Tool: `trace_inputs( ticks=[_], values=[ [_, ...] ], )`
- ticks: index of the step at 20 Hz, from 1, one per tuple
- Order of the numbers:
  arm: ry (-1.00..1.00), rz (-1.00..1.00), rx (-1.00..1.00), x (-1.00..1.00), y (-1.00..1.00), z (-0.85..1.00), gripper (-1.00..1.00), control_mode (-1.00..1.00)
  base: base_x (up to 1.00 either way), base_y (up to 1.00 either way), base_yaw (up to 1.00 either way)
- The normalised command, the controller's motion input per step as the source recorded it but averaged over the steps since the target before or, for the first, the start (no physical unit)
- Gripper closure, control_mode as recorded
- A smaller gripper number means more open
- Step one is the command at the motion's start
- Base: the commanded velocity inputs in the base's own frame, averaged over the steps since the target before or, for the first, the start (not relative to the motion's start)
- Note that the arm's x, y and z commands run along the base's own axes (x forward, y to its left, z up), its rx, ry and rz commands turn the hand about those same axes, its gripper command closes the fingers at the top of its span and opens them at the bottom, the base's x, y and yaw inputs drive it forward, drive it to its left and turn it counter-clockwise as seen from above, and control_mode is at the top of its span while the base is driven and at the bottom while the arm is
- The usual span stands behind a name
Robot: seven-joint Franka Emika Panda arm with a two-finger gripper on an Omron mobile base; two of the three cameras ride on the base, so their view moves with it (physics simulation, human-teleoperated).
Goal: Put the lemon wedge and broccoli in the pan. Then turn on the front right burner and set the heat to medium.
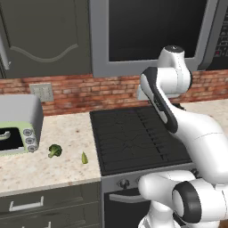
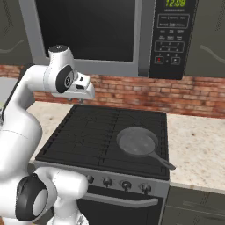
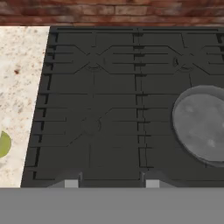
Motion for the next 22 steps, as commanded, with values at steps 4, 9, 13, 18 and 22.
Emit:
trace_inputs(
  ticks=[4, 9, 13, 18, 22],
  values=[
    [0.00, 0.00, 0.00, -0.31, 0.11, -0.01, -1.00, -1.00, 0.00, 0.00, 0.00],
    [0.02, 0.13, 0.00, -0.37, 0.74, -0.18, -1.00, -1.00, 0.00, 0.00, 0.00],
    [0.08, 0.09, 0.00, -0.11, 1.00, -0.06, -1.00, -1.00, 0.00, 0.00, 0.00],
    [0.08, 0.02, 0.00, 0.00, 1.00, -0.04, -1.00, -1.00, 0.00, 0.00, 0.00],
    [0.06, 0.00, 0.00, 0.15, 0.95, -0.06, -1.00, -1.00, 0.00, 0.00, 0.00]
  ],
)
